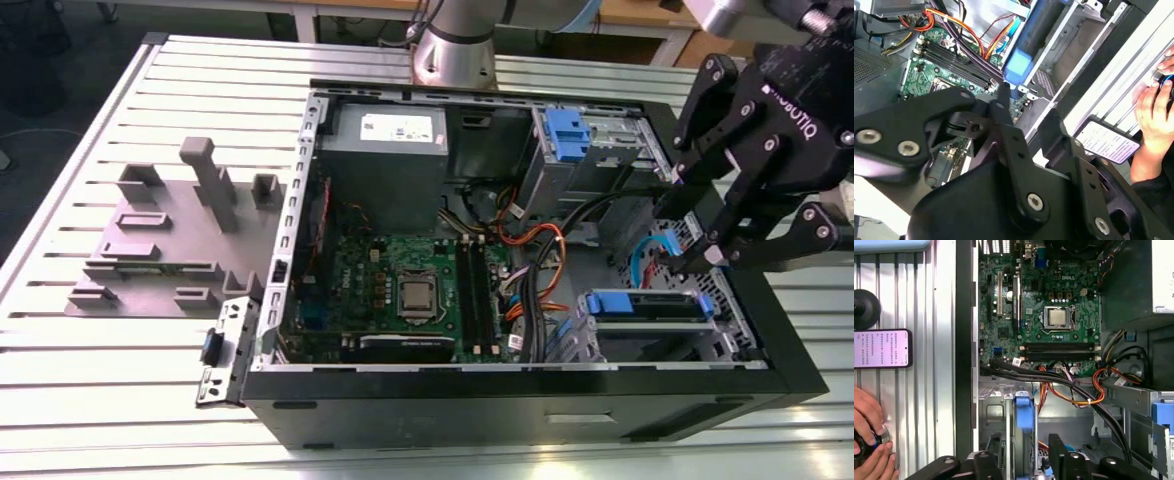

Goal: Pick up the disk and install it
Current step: 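Insert the disk into the insertion slot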

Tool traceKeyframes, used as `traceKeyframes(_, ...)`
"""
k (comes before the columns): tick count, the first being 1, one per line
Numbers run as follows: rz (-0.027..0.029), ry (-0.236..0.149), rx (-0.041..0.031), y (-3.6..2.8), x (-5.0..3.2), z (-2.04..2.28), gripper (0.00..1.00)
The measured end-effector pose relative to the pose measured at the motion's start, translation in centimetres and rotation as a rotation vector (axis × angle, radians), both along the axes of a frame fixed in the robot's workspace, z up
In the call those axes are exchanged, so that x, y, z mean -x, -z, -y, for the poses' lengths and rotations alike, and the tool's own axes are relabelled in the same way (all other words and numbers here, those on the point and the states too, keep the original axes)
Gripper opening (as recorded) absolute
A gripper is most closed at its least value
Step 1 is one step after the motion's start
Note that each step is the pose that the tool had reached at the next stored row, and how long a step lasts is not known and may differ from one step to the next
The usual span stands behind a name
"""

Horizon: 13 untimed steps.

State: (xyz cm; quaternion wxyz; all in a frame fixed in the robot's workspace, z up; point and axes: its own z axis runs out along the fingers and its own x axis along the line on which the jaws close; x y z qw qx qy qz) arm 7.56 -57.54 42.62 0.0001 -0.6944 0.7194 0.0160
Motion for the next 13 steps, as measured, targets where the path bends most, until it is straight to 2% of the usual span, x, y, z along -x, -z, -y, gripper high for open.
traceKeyframes(6, 0.0001, 0.000, -0.0002, 1.09, 0.00, -0.01, 0.49)
traceKeyframes(7, 0.0000, 0.000, 0.0000, 1.26, 0.00, -0.01, 0.43)
traceKeyframes(8, 0.0001, 0.000, 0.0000, 1.44, 0.00, 0.00, 0.43)
traceKeyframes(10, 0.0001, 0.000, -0.0002, 1.82, 0.00, 0.00, 0.31)
traceKeyframes(11, 0.0001, 0.000, -0.0001, 2.00, 0.00, -0.01, 0.31)
traceKeyframes(13, 0.0001, 0.000, -0.0001, 2.36, 0.00, 0.00, 0.19)
